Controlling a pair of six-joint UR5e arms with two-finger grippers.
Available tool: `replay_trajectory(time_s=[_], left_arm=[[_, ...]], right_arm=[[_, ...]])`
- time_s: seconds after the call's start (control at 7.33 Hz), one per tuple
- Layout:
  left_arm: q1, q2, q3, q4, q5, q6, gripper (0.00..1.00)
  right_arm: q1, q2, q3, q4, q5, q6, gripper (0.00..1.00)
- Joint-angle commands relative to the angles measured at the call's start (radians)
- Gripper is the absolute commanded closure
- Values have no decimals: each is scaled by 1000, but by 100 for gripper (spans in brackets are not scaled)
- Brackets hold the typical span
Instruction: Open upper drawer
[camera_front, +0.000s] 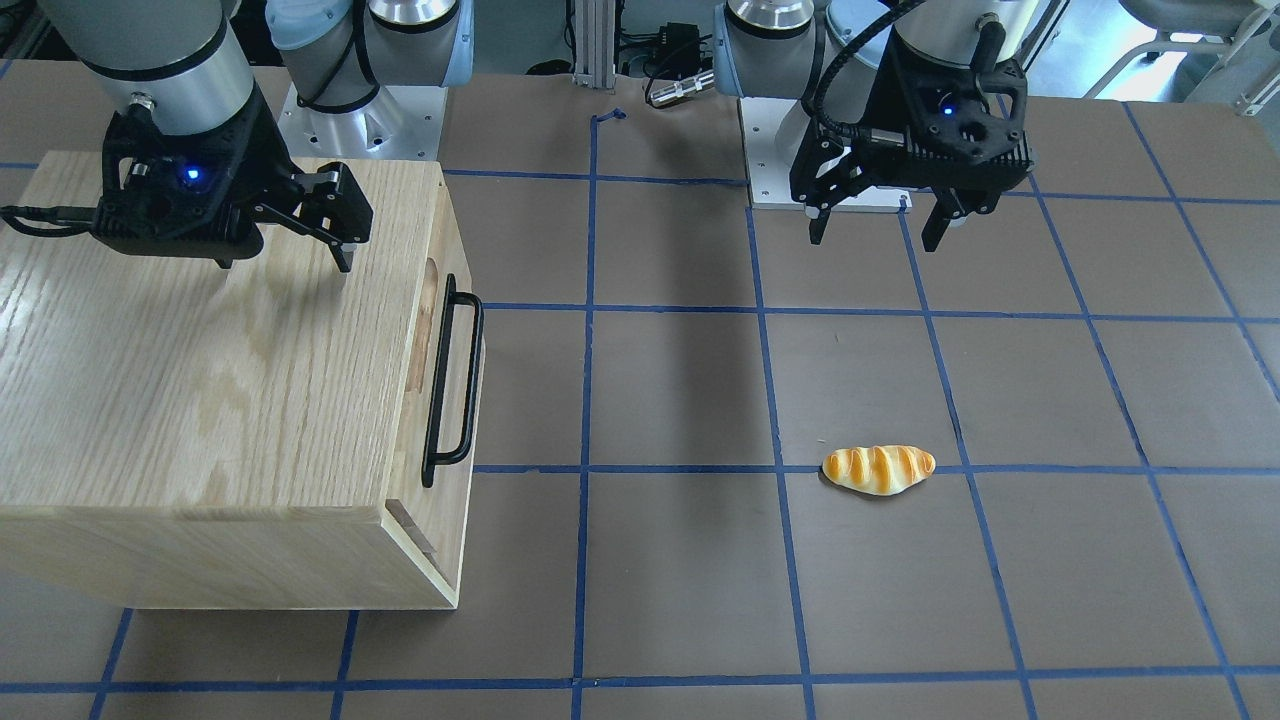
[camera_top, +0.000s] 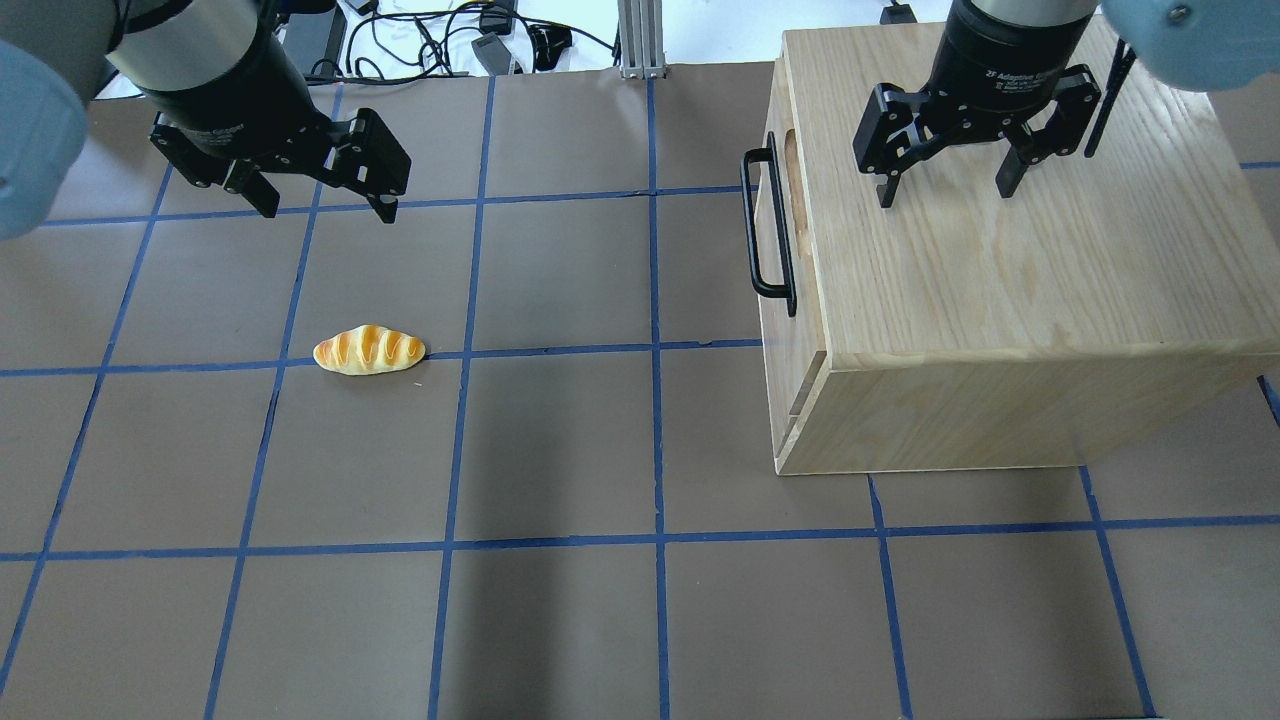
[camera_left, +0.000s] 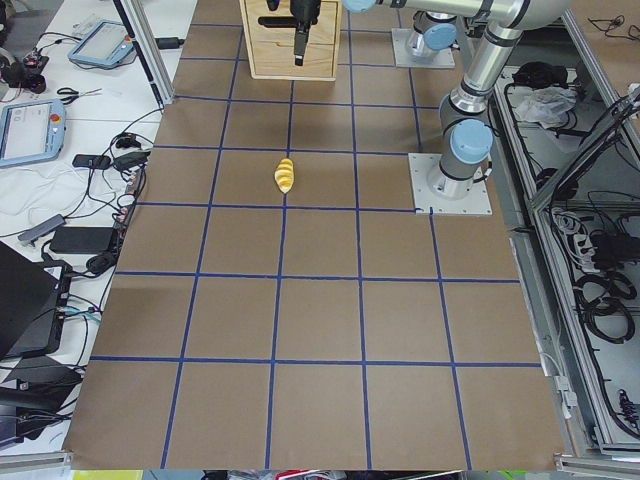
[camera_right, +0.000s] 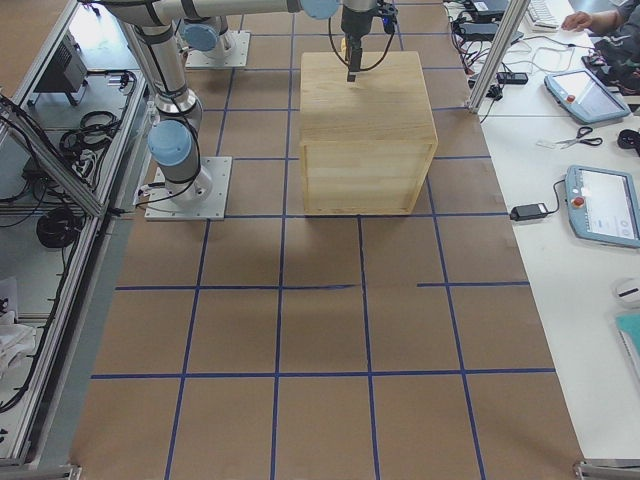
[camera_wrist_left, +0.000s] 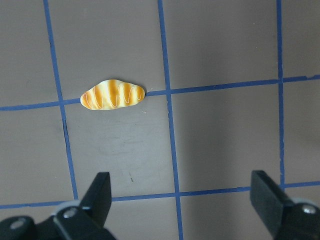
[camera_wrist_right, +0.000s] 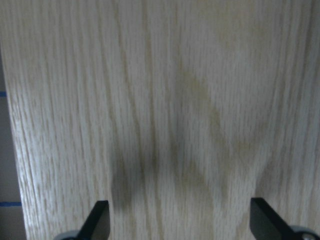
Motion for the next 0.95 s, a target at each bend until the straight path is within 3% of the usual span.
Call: replay_trajectory(time_s=[0.0,0.82], left_arm=[[1,4,2,0,1,-3,0],[9,-3,-12,-3,-1,-38,0]], right_arm=[[0,0,0,0,0,0,0],[0,0,0,0,0,0,0]])
